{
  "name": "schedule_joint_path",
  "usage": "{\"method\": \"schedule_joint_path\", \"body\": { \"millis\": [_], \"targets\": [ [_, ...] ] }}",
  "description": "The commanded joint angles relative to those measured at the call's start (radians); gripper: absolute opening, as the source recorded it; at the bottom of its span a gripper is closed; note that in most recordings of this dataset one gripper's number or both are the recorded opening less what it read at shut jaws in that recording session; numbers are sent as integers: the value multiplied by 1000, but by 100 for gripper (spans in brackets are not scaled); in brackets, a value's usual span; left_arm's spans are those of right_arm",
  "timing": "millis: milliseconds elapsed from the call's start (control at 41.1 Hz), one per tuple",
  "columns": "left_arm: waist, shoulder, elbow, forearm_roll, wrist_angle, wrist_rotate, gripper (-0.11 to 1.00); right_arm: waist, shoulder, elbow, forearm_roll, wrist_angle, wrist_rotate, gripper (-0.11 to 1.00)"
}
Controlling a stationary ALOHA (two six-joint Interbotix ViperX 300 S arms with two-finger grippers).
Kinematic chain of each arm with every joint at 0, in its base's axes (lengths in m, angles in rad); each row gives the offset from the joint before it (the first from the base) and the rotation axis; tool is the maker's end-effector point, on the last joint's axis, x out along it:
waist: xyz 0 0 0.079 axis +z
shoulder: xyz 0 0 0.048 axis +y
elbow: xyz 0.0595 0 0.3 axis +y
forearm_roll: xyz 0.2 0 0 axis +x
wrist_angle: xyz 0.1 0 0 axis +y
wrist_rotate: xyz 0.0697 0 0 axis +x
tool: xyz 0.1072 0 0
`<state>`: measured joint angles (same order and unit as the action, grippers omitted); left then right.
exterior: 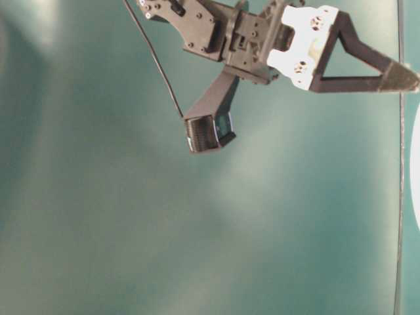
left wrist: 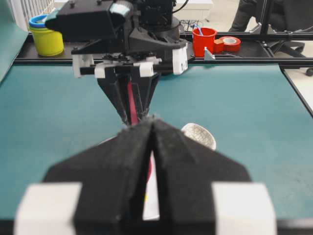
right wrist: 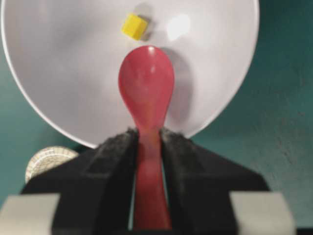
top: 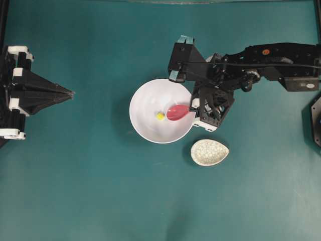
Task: Scoop the yellow hexagonal prism block from the bowl with a spoon using the right arm.
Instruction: 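Push the spoon bowl under the yellow block inside the white bowl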
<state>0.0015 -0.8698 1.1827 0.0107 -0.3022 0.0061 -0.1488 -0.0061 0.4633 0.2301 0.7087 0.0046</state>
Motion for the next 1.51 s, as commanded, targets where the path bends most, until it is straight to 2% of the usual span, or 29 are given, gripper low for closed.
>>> {"method": "schedule_joint_path", "body": {
  "millis": [0, 584, 1241, 1484],
  "targets": [
    [2, 6, -17, 3, -3, 2, 0, -2, -5, -25, -2, -5, 2, 22],
    [2, 5, -17, 3, 6, 2, 0, 17, 58, -72, -2, -23, 0, 22],
    [2, -3, -17, 3, 32, 2, 0, 25, 77, -94, -2, -204, -8, 22],
    [2, -3, -17, 3, 35, 2, 0, 25, 75, -94, -2, -221, -3, 22]
  ]
}}
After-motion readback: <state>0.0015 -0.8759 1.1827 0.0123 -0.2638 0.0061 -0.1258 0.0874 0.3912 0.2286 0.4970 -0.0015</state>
